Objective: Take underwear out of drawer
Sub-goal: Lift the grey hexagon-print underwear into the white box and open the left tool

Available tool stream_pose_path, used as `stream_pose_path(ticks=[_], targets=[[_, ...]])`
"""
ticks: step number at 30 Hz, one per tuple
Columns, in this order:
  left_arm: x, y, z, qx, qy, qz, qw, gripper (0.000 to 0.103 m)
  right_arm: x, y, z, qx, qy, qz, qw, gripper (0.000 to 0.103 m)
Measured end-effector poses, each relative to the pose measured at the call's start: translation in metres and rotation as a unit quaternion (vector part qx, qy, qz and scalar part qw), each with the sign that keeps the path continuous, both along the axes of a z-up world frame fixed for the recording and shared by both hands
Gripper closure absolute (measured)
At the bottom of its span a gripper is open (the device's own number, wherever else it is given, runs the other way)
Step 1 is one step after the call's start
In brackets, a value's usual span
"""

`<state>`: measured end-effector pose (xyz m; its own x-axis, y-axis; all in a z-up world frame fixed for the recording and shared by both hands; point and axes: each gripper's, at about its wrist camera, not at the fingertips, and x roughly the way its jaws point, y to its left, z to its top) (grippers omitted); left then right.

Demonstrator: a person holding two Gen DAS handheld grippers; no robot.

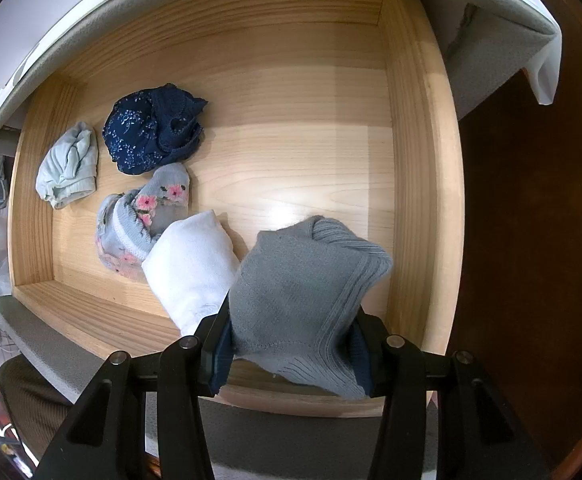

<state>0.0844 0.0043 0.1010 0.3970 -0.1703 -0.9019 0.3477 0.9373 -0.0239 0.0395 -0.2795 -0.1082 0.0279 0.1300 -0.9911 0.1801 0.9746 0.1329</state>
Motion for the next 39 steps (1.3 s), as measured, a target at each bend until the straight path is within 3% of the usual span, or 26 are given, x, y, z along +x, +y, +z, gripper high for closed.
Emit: stream_pose_path(ticks=[8,12,17,24,33,39], targets=[[0.027,-0.008,0.105,-0.003,-0.103,-0.003,0.9946,0.054,0.001,0.004,0.000,-0.003,-0.001,0.002,1.000,0.057],[0.051,-0.016,0.123,0.006,-0.121,0.001,0.9926,0.054,0.001,0.003,0.000,0.001,-0.003,-0.002,1.000,0.057],[0.088,-0.039,0.110,-0.009,-0.116,0.003,0.9932,0.054,0.002,0.002,0.001,-0.002,-0.003,0.000,1.000,0.057],[0.130,-0.082,0.060,0.001,-0.095,-0.007,0.9954,0.053,0.002,0.001,0.003,-0.003,-0.003,0.003,1.000,0.057],[0.158,-0.115,0.017,0.033,-0.076,-0.015,0.9965,0.053,0.003,0.005,0.003,-0.001,-0.004,0.009,1.000,0.057],[0.162,-0.118,0.006,0.038,-0.077,-0.004,0.9963,0.051,0.003,0.005,0.004,0.003,-0.004,0.011,1.000,0.057]])
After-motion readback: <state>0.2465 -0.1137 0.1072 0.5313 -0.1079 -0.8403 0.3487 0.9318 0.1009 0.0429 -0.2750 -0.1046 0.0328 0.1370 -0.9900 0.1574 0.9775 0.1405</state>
